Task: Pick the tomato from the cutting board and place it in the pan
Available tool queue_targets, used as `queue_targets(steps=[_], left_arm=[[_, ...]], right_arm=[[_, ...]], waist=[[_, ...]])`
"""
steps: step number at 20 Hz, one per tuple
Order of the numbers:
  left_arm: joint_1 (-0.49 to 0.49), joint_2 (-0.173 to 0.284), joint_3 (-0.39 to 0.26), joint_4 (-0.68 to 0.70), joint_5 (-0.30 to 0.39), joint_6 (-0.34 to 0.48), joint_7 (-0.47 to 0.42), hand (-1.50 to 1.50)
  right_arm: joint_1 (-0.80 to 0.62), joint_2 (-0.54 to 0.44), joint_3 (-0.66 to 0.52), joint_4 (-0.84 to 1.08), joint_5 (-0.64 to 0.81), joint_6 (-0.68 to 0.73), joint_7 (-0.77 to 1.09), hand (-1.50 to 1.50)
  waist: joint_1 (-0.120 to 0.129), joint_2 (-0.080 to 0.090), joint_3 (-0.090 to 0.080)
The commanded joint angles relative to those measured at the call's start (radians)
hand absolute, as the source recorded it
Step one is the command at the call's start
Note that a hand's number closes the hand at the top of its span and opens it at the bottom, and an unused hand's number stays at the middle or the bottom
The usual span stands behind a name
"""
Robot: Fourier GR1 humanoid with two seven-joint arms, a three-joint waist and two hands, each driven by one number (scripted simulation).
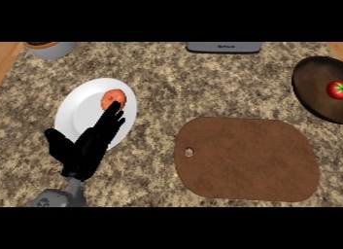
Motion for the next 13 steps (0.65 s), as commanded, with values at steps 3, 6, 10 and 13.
queue_targets(steps=[3,6,10,13], left_arm=[[0.008,-0.006,0.003,-0.014,-0.017,0.004,0.009,0.00],[0.003,-0.024,0.005,0.003,-0.028,0.014,0.002,0.00],[0.025,0.005,0.035,-0.052,0.003,-0.020,0.060,0.00],[-0.023,-0.011,0.054,0.060,-0.010,-0.042,0.002,0.00]], right_arm=[[0.079,-0.022,0.005,0.035,-0.029,0.130,-0.081,-1.50],[0.071,-0.038,0.013,0.032,-0.039,0.153,-0.096,-1.50],[0.107,-0.021,0.053,0.023,-0.047,0.164,-0.118,-1.50],[0.157,-0.036,0.050,0.036,-0.065,0.229,-0.163,-1.50]], waist=[[-0.005,-0.006,-0.002],[-0.004,-0.006,-0.002],[-0.010,-0.010,-0.004],[-0.014,-0.008,-0.003]])
